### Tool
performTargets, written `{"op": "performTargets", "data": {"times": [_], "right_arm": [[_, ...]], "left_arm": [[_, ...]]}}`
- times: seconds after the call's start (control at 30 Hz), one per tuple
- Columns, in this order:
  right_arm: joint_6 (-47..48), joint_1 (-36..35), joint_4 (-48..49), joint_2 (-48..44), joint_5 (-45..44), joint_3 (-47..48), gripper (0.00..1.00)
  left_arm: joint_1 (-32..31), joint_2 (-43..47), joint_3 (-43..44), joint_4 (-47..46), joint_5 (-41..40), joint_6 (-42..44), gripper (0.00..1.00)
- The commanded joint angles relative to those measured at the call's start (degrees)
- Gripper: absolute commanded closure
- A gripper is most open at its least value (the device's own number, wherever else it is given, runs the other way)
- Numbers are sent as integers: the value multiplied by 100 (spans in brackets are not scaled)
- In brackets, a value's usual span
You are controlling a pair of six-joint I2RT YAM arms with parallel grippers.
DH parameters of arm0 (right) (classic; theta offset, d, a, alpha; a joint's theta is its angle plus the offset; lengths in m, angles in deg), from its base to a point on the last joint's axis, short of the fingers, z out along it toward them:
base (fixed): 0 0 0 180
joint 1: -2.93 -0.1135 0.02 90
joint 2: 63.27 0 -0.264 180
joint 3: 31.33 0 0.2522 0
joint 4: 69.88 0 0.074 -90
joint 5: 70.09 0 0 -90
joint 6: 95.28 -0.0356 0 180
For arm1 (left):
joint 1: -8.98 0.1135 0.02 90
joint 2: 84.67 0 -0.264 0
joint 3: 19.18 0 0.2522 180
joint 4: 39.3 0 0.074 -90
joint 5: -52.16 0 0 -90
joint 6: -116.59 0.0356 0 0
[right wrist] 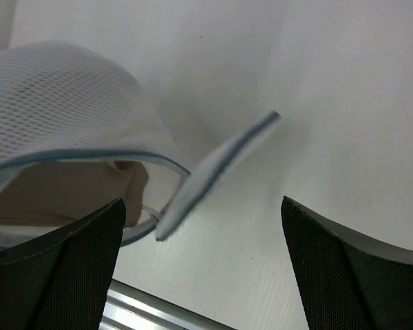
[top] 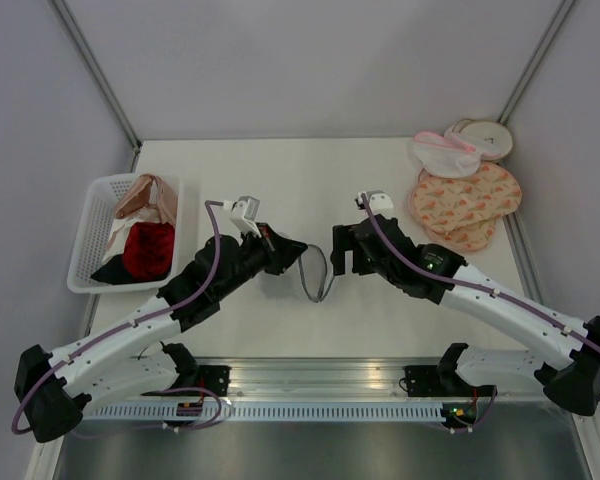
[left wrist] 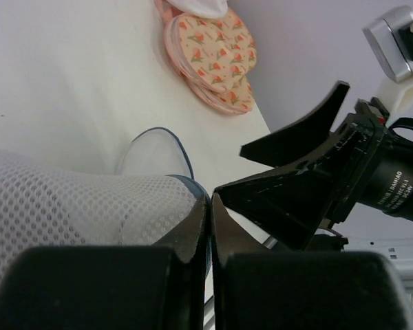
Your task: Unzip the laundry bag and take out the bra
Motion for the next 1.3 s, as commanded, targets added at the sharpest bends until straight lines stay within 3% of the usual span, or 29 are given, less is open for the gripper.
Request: {"op": "performTargets", "data": {"times": [0.0,0.1,0.27,0.53,0.7,0.93,1.07,1.13,1.27], "right_arm": [[304,-22,461,375,626,373,2],[120,-31,662,569,1003,216,2],[-292,-74,1576,139,1505,-417,2],[-1286,-224,2271,-432,1567,-1410,6],[-1568,-373,2789,-310,1716,-1885,9],[-1498,-382,2667,463,1190,-1772,24],[-1304,-382,2991,1043,1530,-1763,22],[-1261,-426,3343,1481,1926,-1728,15],[-1287,-575,3862,2019,2174,-1737,11]], "left_arm": [[32,-217,345,183,467,342,98],[32,-226,117,122,344,122,98],[32,-138,-471,-194,-7,-229,98],[32,-209,-1035,-713,97,-871,98],[32,-121,-1158,-801,27,-1039,98],[32,54,-1123,-634,-8,-1056,98],[23,99,-1263,-853,62,-1153,98],[23,55,-1342,-915,88,-1188,98],[23,-7,-1501,-1030,80,-1267,98]]}}
